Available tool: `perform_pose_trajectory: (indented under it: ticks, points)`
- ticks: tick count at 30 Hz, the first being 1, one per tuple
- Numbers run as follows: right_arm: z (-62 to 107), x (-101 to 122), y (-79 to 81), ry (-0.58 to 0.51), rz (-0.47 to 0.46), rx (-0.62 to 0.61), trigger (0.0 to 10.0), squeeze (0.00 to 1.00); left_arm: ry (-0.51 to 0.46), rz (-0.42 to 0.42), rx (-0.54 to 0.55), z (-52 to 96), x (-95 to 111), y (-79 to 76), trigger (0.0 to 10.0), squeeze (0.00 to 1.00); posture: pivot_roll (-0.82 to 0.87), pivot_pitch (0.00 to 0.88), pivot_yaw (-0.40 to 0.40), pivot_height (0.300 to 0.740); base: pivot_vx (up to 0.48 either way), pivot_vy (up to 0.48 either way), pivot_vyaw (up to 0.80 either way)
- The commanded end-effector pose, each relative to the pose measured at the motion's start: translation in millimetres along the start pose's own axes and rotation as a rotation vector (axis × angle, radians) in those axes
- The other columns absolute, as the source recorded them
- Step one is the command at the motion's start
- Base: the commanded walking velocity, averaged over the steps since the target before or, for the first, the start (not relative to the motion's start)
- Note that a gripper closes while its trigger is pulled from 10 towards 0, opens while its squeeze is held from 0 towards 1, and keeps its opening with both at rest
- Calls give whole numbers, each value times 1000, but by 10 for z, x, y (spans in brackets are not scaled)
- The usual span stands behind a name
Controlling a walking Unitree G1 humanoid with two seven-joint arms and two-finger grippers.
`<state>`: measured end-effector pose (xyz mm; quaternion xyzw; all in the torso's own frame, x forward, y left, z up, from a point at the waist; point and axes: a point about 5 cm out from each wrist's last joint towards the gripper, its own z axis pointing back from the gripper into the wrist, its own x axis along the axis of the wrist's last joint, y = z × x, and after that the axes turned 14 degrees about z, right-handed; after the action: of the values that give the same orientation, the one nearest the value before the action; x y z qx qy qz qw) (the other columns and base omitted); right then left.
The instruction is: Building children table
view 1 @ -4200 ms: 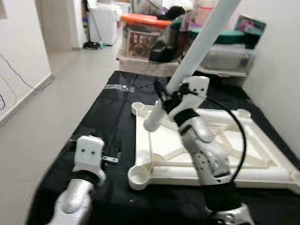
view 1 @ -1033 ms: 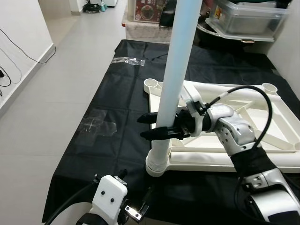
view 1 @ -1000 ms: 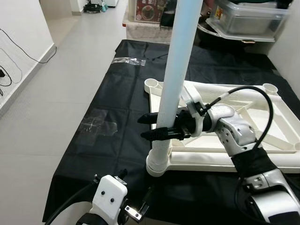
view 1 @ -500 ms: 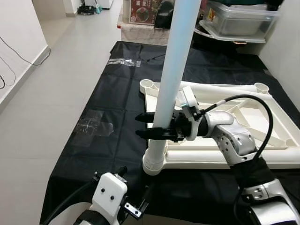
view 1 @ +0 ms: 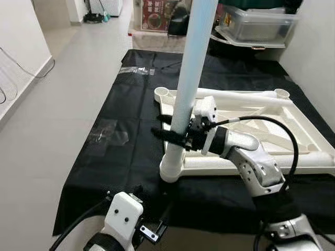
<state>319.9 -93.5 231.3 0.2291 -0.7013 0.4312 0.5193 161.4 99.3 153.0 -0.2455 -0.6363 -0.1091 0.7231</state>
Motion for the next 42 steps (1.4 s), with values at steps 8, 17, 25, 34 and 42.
perform_pose_trajectory:
  ticks: [8,17,25,34,42]
  points:
    - [-76,-279,7,219,-105,-342,10000,0,4,1,3,2,-23,18,10000,0,106,186,-74,740,0,0,0]
    - [-137,-434,-110,356,-126,-669,10000,0,-1,-1,4,-3,-15,22,10000,0,111,179,-78,740,0,0,0]
    - [-241,-462,-46,429,-123,-892,10000,0,-20,-8,8,-30,19,31,10000,0,114,175,-78,740,0,0,0]
    - [-332,-463,6,461,-178,-1158,10000,0,-26,-8,18,-24,29,54,10000,0,116,170,-79,740,0,0,0]
    - [-461,-405,-38,502,-270,-1464,10000,0,-27,-13,17,-36,37,61,10000,0,133,173,-84,740,0,0,0]
